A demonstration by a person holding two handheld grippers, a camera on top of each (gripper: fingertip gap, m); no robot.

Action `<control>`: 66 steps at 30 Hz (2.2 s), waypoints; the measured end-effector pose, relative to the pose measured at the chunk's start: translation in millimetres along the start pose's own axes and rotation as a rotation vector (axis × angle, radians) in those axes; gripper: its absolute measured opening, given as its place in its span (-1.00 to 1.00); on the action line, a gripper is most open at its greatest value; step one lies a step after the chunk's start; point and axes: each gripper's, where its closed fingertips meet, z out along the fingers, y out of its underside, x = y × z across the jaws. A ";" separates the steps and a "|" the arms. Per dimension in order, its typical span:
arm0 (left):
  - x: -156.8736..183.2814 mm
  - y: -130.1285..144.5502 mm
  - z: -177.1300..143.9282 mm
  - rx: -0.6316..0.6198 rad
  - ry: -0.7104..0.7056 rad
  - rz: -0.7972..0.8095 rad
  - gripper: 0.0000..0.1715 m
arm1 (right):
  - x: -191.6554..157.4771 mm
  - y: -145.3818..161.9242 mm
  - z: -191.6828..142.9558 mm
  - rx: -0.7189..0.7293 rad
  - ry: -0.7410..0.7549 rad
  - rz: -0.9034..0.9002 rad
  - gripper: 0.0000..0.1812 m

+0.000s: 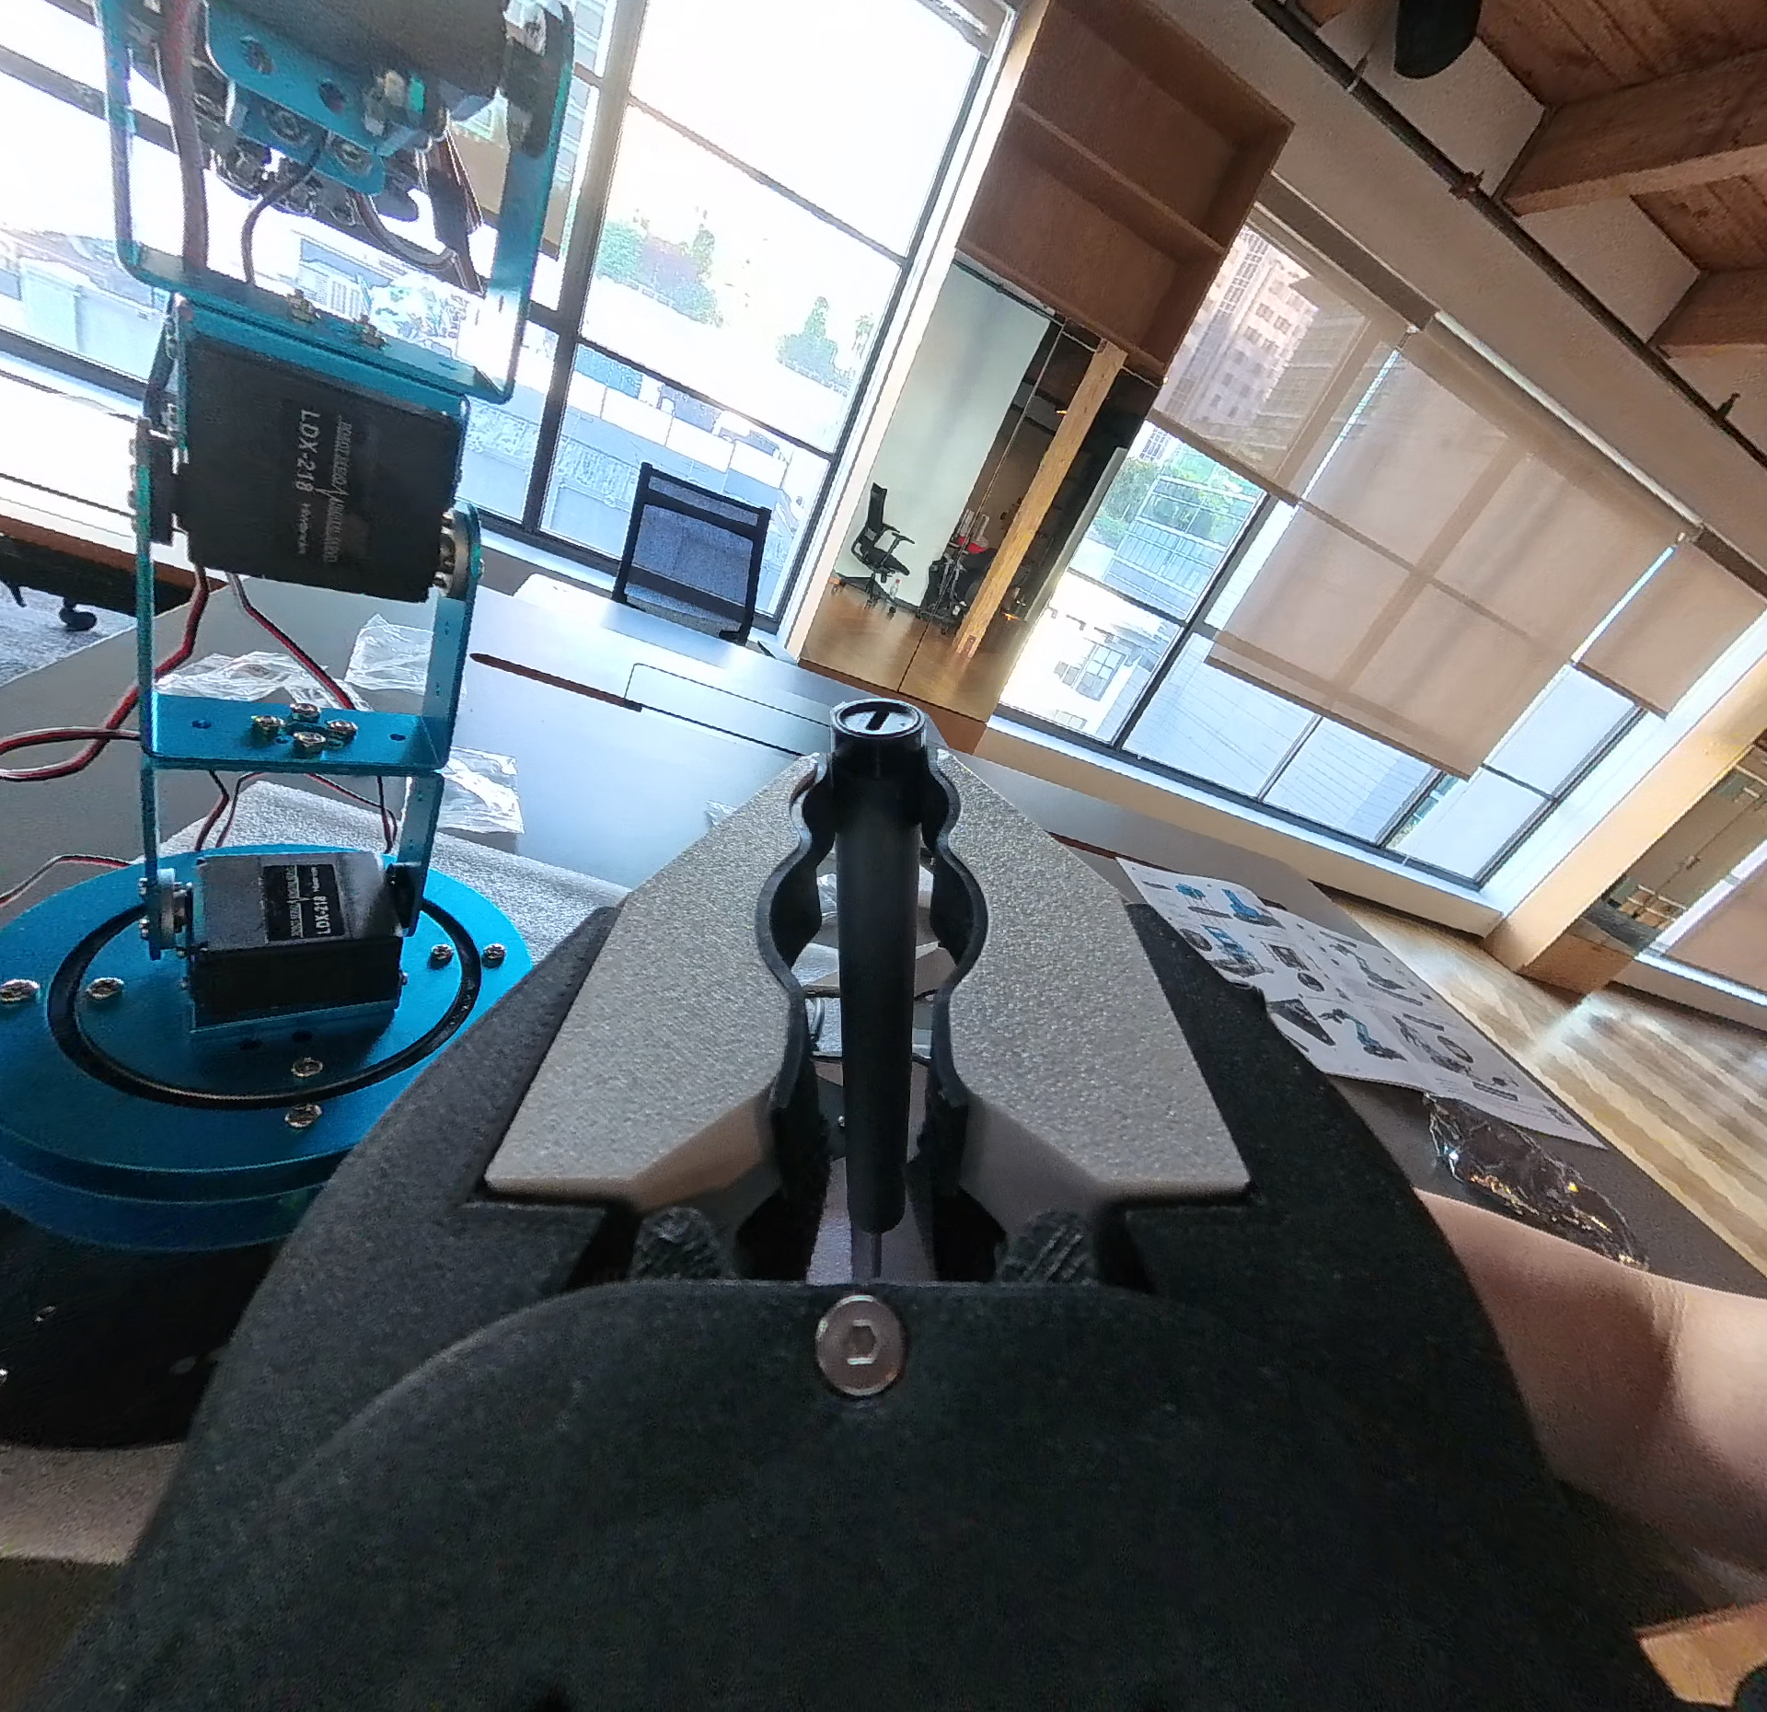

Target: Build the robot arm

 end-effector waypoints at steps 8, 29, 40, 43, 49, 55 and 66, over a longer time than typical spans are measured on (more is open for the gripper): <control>-0.2 0.7 2.5 -0.007 0.004 0.000 -0.82 | -0.2 -0.5 -0.3 0.004 -0.003 0.002 -0.74; -16.0 -6.2 -19.2 0.026 -0.001 0.050 -0.82 | -3.4 1.0 -33.2 -0.053 -0.127 0.388 -0.84; -36.2 -8.1 -35.7 0.102 0.155 -0.045 -0.82 | -25.7 -21.9 -32.1 -0.109 -0.059 0.629 -0.85; -47.9 -5.9 -37.0 0.102 0.184 -0.074 -0.82 | -24.3 -25.4 -28.9 -0.146 -0.044 0.632 -0.85; -57.7 -2.5 -38.4 0.086 0.254 -0.124 -0.82 | -30.7 -31.4 -22.7 -0.207 -0.018 0.637 -0.85; -54.5 -0.7 -33.3 0.051 0.280 -0.073 -0.82 | -40.2 -37.4 -16.0 -0.235 -0.003 0.616 -0.84; -13.4 26.3 -3.7 -0.109 0.325 0.099 -0.81 | -44.6 -71.5 -25.3 -0.015 -0.028 0.818 -0.75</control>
